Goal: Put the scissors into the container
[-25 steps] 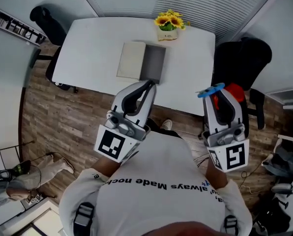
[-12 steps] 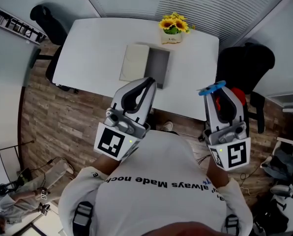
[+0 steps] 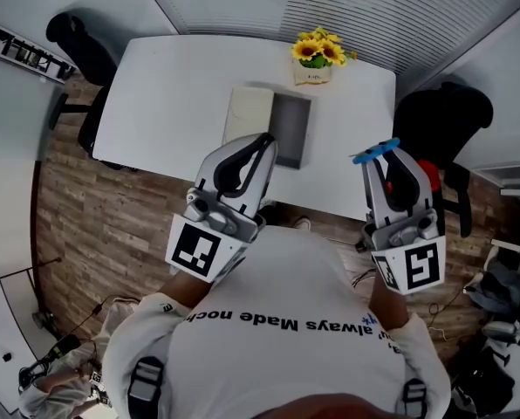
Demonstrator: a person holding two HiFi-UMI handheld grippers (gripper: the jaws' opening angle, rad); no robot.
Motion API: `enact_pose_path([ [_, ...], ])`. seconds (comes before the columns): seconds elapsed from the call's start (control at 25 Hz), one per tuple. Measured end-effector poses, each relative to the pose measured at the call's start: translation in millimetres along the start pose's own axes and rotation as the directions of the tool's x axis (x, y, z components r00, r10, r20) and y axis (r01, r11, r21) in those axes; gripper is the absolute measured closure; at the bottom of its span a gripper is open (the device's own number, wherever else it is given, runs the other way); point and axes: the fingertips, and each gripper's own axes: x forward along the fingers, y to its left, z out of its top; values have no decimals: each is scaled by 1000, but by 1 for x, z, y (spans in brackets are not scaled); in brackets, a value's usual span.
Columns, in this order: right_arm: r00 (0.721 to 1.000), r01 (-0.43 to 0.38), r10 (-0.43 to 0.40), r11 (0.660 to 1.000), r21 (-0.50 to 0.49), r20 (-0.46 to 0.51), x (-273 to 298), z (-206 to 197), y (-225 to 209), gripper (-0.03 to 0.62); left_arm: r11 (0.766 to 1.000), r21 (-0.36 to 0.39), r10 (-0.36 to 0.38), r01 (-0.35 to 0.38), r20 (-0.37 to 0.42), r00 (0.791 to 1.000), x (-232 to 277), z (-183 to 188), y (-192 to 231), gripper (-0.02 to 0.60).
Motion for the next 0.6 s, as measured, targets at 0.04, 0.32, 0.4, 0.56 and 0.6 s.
enact_pose_path([
  [0.04,1000,0,0,1000,-2,-5,5,-2,1,500,1000,0,-3,3,0,1000,1,0,5,551],
  [0.32,999,-1,1,1000,-7,-48,41,-16,6,500,1000,-5,-19,19,0,1000,7,-2,36,551],
  [0.4,998,0,0,1000,-6,-61,51,-20,7,500,1000,-8,-24,24,-3,1000,9,-3,45,551],
  [0.56,996,5,-6,1000,-11,-87,68,-33,11,500,999,-11,-33,33,-1,999,9,-4,59,551],
  [0.6,996,7,-8,1000,-13,-94,72,-36,12,500,999,-12,-35,35,0,999,9,-4,63,551],
])
